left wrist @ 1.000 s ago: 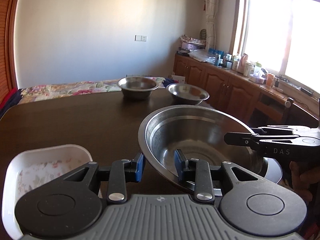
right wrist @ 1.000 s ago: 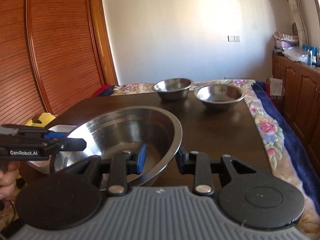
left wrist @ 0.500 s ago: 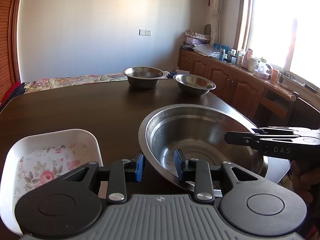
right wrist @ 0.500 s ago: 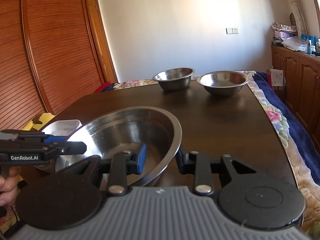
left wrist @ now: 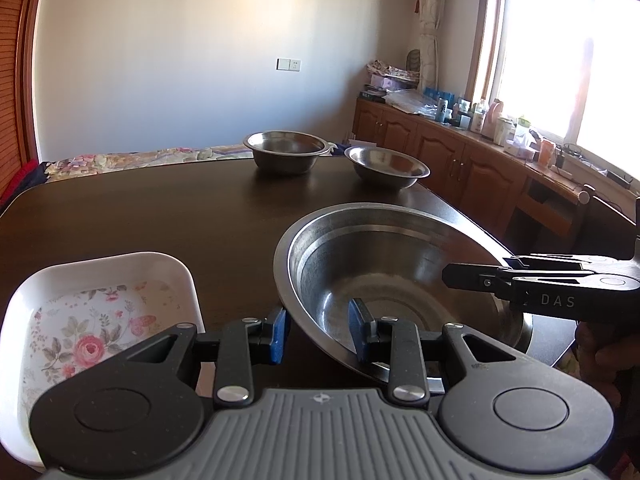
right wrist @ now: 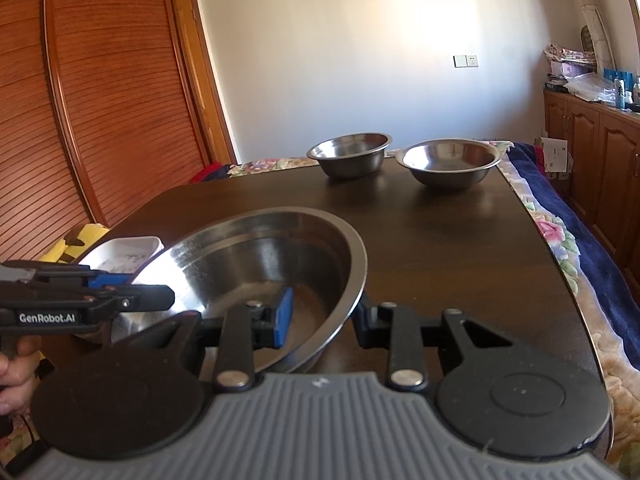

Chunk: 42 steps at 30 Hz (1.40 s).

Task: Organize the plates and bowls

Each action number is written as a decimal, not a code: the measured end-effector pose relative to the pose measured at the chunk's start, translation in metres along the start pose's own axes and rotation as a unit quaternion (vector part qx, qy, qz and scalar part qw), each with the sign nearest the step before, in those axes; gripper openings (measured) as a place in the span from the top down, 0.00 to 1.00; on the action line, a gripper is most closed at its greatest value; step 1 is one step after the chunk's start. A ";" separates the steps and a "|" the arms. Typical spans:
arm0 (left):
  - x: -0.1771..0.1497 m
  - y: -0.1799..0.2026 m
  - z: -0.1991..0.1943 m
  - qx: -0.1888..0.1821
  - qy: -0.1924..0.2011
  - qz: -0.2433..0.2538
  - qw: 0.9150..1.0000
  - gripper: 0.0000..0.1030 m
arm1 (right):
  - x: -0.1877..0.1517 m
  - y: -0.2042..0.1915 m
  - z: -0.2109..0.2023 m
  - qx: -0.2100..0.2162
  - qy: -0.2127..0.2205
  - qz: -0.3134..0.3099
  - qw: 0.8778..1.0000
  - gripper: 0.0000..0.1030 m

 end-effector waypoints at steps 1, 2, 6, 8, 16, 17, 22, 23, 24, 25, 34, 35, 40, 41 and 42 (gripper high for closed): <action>0.000 -0.001 0.000 0.002 0.001 0.000 1.000 0.66 | 0.000 0.000 0.000 0.000 0.000 0.000 1.000 0.67; 0.000 -0.001 0.000 0.004 0.000 -0.001 1.000 0.64 | 0.001 0.000 -0.001 -0.001 0.001 0.000 1.000 0.67; 0.001 -0.002 -0.003 0.005 0.004 -0.003 1.000 0.52 | 0.004 0.004 -0.005 -0.005 0.005 -0.003 1.000 0.63; 0.003 -0.003 -0.005 0.007 0.008 -0.005 1.000 0.46 | 0.007 0.007 -0.008 -0.010 0.007 -0.004 1.000 0.61; 0.015 -0.013 -0.015 0.021 0.028 -0.008 0.999 0.35 | 0.028 0.018 -0.024 -0.037 0.024 -0.030 0.999 0.59; 0.017 -0.013 -0.017 0.022 0.031 -0.008 0.999 0.34 | 0.032 0.019 -0.026 -0.040 0.027 -0.034 0.998 0.58; 0.029 -0.018 -0.023 0.026 0.046 -0.005 0.999 0.27 | 0.050 0.028 -0.035 -0.055 0.041 -0.047 0.997 0.58; 0.033 -0.018 -0.024 0.027 0.050 -0.004 0.998 0.25 | 0.053 0.030 -0.037 -0.057 0.043 -0.050 0.996 0.58; 0.036 -0.019 -0.025 0.029 0.054 -0.002 0.998 0.23 | 0.057 0.032 -0.038 -0.060 0.045 -0.052 0.996 0.57; 0.040 -0.019 -0.025 0.030 0.058 0.000 0.998 0.21 | 0.061 0.033 -0.039 -0.062 0.047 -0.054 0.996 0.54; 0.081 -0.023 -0.016 0.037 0.082 0.029 0.995 0.11 | 0.097 0.046 -0.025 -0.072 0.052 -0.082 0.993 0.50; 0.085 -0.024 -0.014 0.037 0.083 0.032 0.995 0.11 | 0.100 0.047 -0.021 -0.073 0.051 -0.086 0.992 0.50; 0.103 -0.026 0.003 0.038 0.083 0.039 0.995 0.11 | 0.108 0.048 0.004 -0.066 0.039 -0.096 0.992 0.50; 0.105 -0.026 0.006 0.038 0.082 0.040 0.995 0.11 | 0.110 0.048 0.009 -0.063 0.035 -0.097 0.993 0.50; 0.107 -0.027 0.010 0.038 0.080 0.040 0.995 0.11 | 0.110 0.048 0.015 -0.061 0.032 -0.099 0.993 0.50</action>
Point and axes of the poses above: each gripper's, at about its wrist camera, not at the fingertips, and z roughly the way its jaws point, y to its right, x to its top, the point moved 8 cm from there along z, roughly the way its jaws point, and after that the axes turned 2 degrees about -y, right-handed, at the moved point
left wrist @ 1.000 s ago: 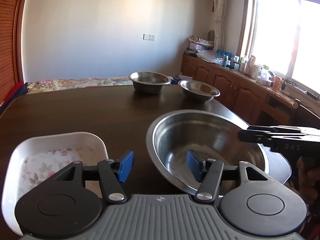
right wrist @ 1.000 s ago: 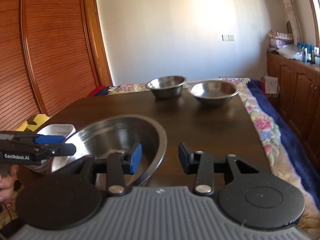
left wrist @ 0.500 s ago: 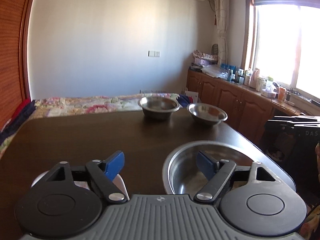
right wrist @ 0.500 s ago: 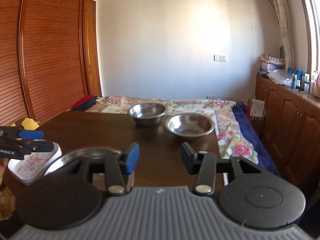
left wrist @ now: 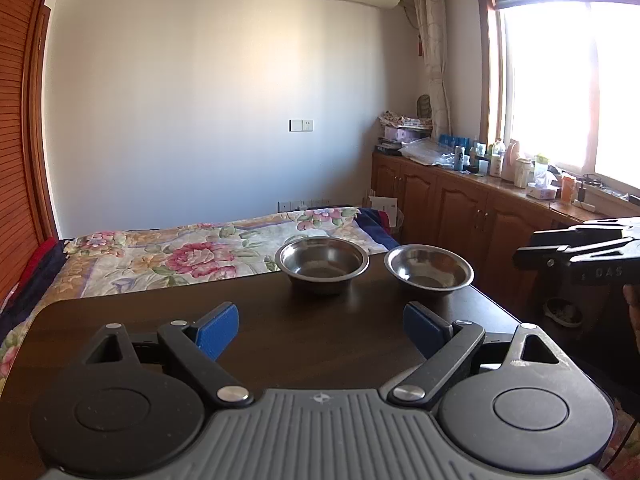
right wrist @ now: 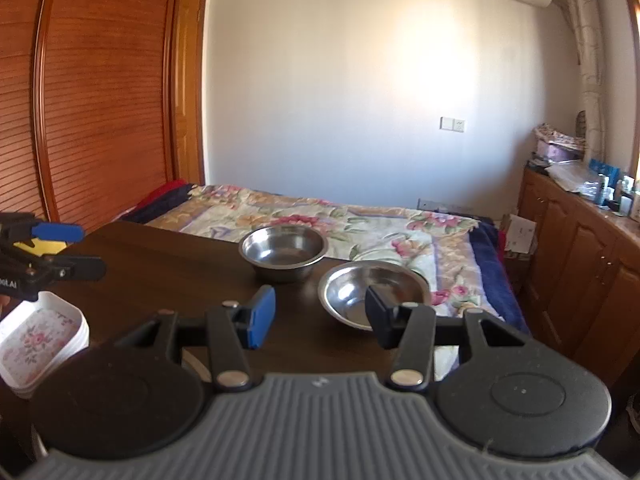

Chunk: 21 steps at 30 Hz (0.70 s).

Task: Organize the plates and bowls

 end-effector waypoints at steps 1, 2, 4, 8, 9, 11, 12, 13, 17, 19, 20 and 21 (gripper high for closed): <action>0.002 0.000 0.005 -0.002 -0.001 0.001 1.000 0.11 | 0.001 -0.001 0.005 0.002 -0.002 -0.001 1.000 0.50; 0.003 -0.001 0.010 -0.003 -0.003 0.002 1.000 0.11 | 0.001 -0.001 0.011 0.004 -0.004 -0.002 1.000 0.50; 0.006 -0.003 0.019 -0.001 -0.007 0.002 1.000 0.12 | 0.004 -0.001 0.022 0.010 -0.007 -0.001 1.000 0.50; 0.012 -0.005 0.040 -0.008 -0.017 0.000 1.000 0.17 | 0.007 -0.004 0.039 0.020 -0.012 -0.005 1.000 0.50; 0.014 -0.005 0.045 -0.009 -0.019 0.001 1.000 0.19 | 0.009 -0.005 0.043 0.022 -0.014 -0.007 1.000 0.50; 0.016 -0.007 0.056 -0.009 -0.024 0.003 1.000 0.20 | 0.011 -0.006 0.055 0.027 -0.017 -0.011 0.999 0.50; 0.017 -0.007 0.062 -0.010 -0.027 0.004 1.000 0.21 | 0.012 -0.008 0.061 0.029 -0.019 -0.011 0.999 0.50; 0.018 -0.009 0.067 -0.011 -0.031 0.003 0.999 0.21 | 0.014 -0.009 0.067 0.032 -0.022 -0.011 0.999 0.50; 0.020 -0.015 0.087 -0.008 -0.044 0.003 0.999 0.23 | 0.018 -0.013 0.092 0.044 -0.035 -0.011 0.998 0.50; 0.021 -0.017 0.096 -0.008 -0.050 0.004 0.999 0.24 | 0.020 -0.015 0.103 0.046 -0.041 -0.013 0.998 0.51; 0.021 -0.019 0.101 -0.010 -0.054 0.003 0.998 0.25 | 0.021 -0.015 0.108 0.047 -0.044 -0.014 0.998 0.51; 0.022 -0.020 0.106 -0.012 -0.057 0.002 0.998 0.25 | 0.023 -0.014 0.113 0.048 -0.047 -0.014 0.998 0.51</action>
Point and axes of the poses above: each gripper's, at about its wrist camera, not at the fingertips, and z roughly the way its jaws point, y to its right, x to its top, the point moved 8 cm from there along z, roughly the way its jaws point, and after that the axes turned 2 degrees about -y, right-handed, at the moved point
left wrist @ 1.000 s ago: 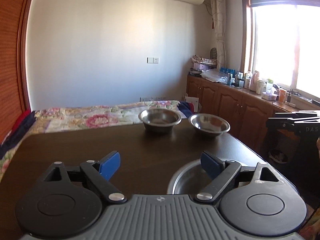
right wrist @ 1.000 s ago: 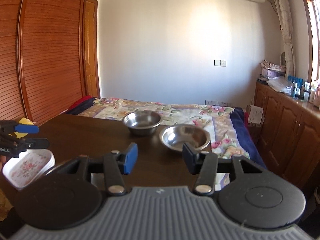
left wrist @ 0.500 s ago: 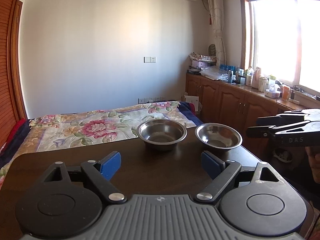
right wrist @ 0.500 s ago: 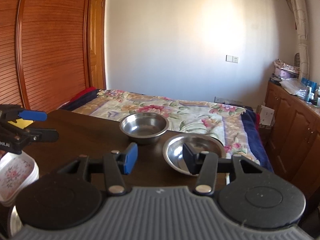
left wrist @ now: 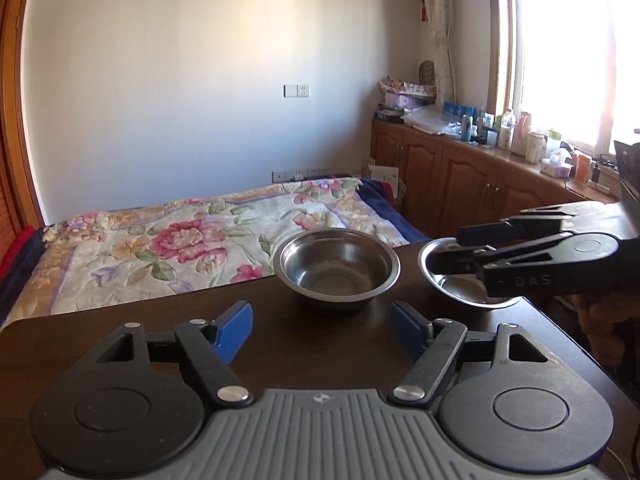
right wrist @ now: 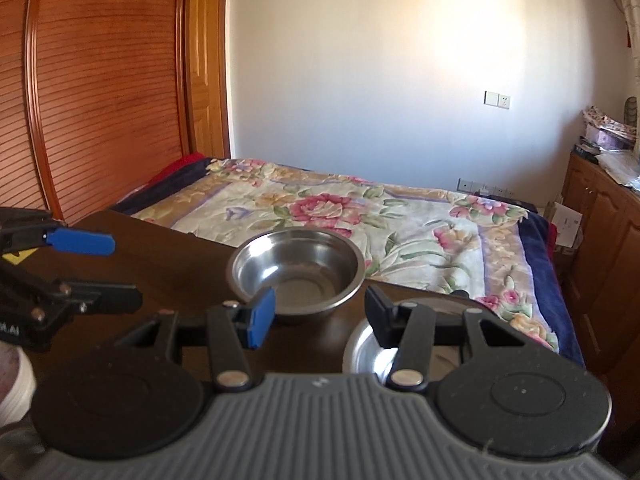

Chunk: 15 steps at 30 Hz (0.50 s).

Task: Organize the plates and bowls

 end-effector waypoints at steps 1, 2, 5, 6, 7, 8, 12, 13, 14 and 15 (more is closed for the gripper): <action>0.001 -0.002 0.005 -0.001 -0.003 -0.003 1.000 0.26 | 0.001 0.001 0.004 0.000 -0.003 0.000 1.000 0.51; 0.002 -0.004 0.010 -0.002 -0.006 -0.005 1.000 0.26 | 0.003 0.003 0.010 0.000 -0.007 0.001 1.000 0.51; 0.004 -0.009 0.025 -0.004 -0.013 -0.014 1.000 0.31 | 0.006 0.008 0.024 -0.008 -0.018 0.006 1.000 0.51; 0.005 -0.010 0.030 -0.006 -0.017 -0.018 1.000 0.33 | 0.006 0.009 0.029 -0.011 -0.022 0.008 1.000 0.51; 0.006 -0.011 0.035 -0.007 -0.019 -0.021 1.000 0.34 | 0.006 0.011 0.034 -0.013 -0.026 0.010 1.000 0.51; 0.007 -0.011 0.038 -0.007 -0.019 -0.022 1.000 0.35 | 0.006 0.012 0.038 -0.015 -0.029 0.011 0.999 0.51; 0.012 -0.012 0.050 -0.004 -0.018 -0.025 1.000 0.38 | 0.006 0.017 0.051 -0.026 -0.045 0.013 0.999 0.57; 0.012 -0.013 0.053 -0.005 -0.018 -0.029 0.999 0.38 | 0.005 0.018 0.054 -0.025 -0.050 0.017 0.998 0.59; 0.013 -0.014 0.055 -0.004 -0.018 -0.032 0.999 0.39 | 0.005 0.017 0.057 -0.025 -0.053 0.019 0.998 0.59; 0.013 -0.015 0.057 -0.003 -0.019 -0.033 0.999 0.40 | 0.005 0.017 0.060 -0.026 -0.057 0.018 0.998 0.59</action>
Point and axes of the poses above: each gripper's, at about its wrist camera, not at the fingertips, and z roughly the way its jaws point, y to its right, x to its top, the point moved 8 cm from there along z, roughly the way its jaws point, and after that the axes turned 2 degrees about -y, right-handed, at the moved point
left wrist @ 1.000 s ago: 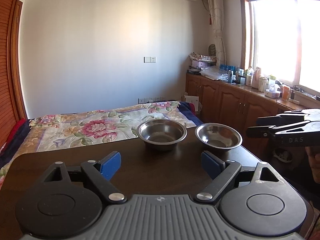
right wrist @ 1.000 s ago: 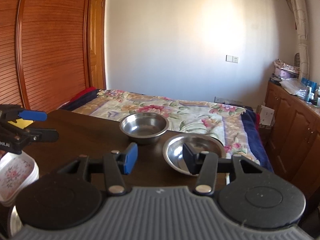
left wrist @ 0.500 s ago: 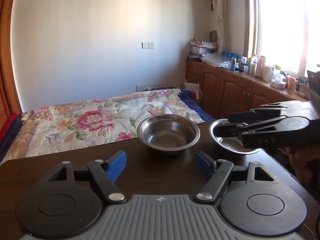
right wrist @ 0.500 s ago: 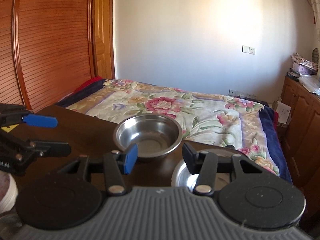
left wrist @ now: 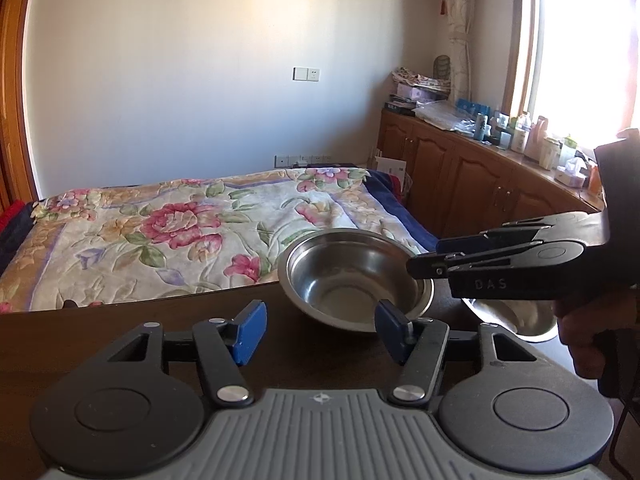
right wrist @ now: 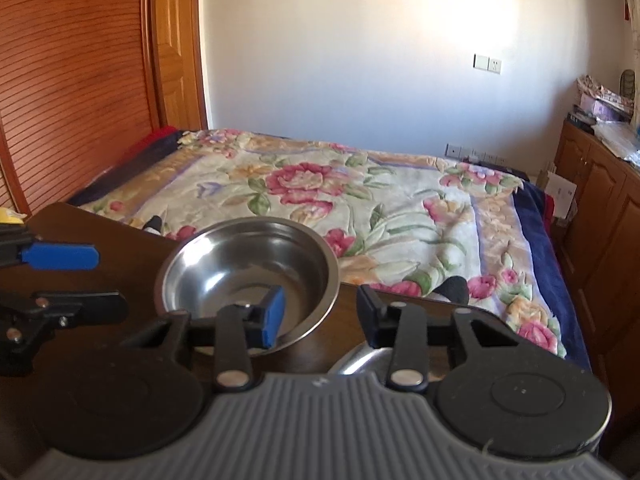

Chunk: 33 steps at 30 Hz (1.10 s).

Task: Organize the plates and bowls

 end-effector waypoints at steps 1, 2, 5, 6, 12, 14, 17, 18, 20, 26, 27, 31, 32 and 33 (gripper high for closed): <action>0.000 0.000 0.001 0.001 0.000 0.001 1.000 0.40 | 0.000 -0.001 0.002 -0.004 -0.003 -0.003 1.000 0.60; 0.000 0.000 0.003 0.001 0.000 0.003 1.000 0.40 | 0.000 -0.001 0.004 -0.008 -0.006 -0.004 1.000 0.60; 0.000 -0.002 0.007 0.002 -0.003 -0.001 1.000 0.41 | 0.000 -0.003 0.007 -0.005 -0.014 -0.001 1.000 0.60; 0.000 -0.004 0.009 0.001 -0.004 -0.003 1.000 0.42 | 0.000 -0.002 0.009 -0.006 -0.017 -0.002 1.000 0.60; -0.006 -0.006 0.014 0.002 -0.015 -0.009 1.000 0.44 | -0.001 -0.010 0.012 0.003 -0.028 -0.013 1.000 0.68; -0.006 -0.006 0.014 0.003 -0.016 -0.009 1.000 0.44 | -0.002 -0.012 0.012 0.009 -0.029 -0.013 0.999 0.69; -0.008 -0.007 0.016 0.003 -0.020 -0.011 1.000 0.44 | -0.002 -0.014 0.011 0.014 -0.032 -0.012 0.999 0.73; -0.008 -0.008 0.017 0.003 -0.021 -0.012 1.000 0.44 | -0.002 -0.014 0.011 0.017 -0.033 -0.011 0.999 0.74; -0.009 -0.010 0.018 0.003 -0.024 -0.018 1.000 0.44 | -0.004 -0.017 0.011 0.023 -0.035 -0.012 0.999 0.76; -0.014 -0.015 0.022 0.007 -0.037 -0.027 0.999 0.50 | -0.009 -0.022 0.008 0.044 -0.041 -0.005 0.998 0.78; -0.016 -0.016 0.023 0.006 -0.040 -0.030 0.999 0.53 | -0.010 -0.023 0.007 0.046 -0.042 -0.005 0.998 0.78; -0.021 -0.018 0.026 0.004 -0.054 -0.038 0.998 0.59 | -0.014 -0.027 0.005 0.060 -0.048 -0.002 0.997 0.78; -0.022 -0.018 0.027 0.003 -0.058 -0.039 0.998 0.59 | -0.015 -0.027 0.005 0.062 -0.048 -0.002 0.997 0.78; -0.024 -0.019 0.028 0.003 -0.062 -0.041 0.997 0.60 | -0.016 -0.028 0.005 0.066 -0.051 0.000 0.997 0.78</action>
Point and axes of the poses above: each gripper's, at about its wrist camera, not at the fingertips, and z roughly the way its jaws point, y to its right, x to its top, the point moved 8 cm from there along z, roughly the way its jaws point, and after that the axes turned 2 degrees about -y, right-handed, at the moved point
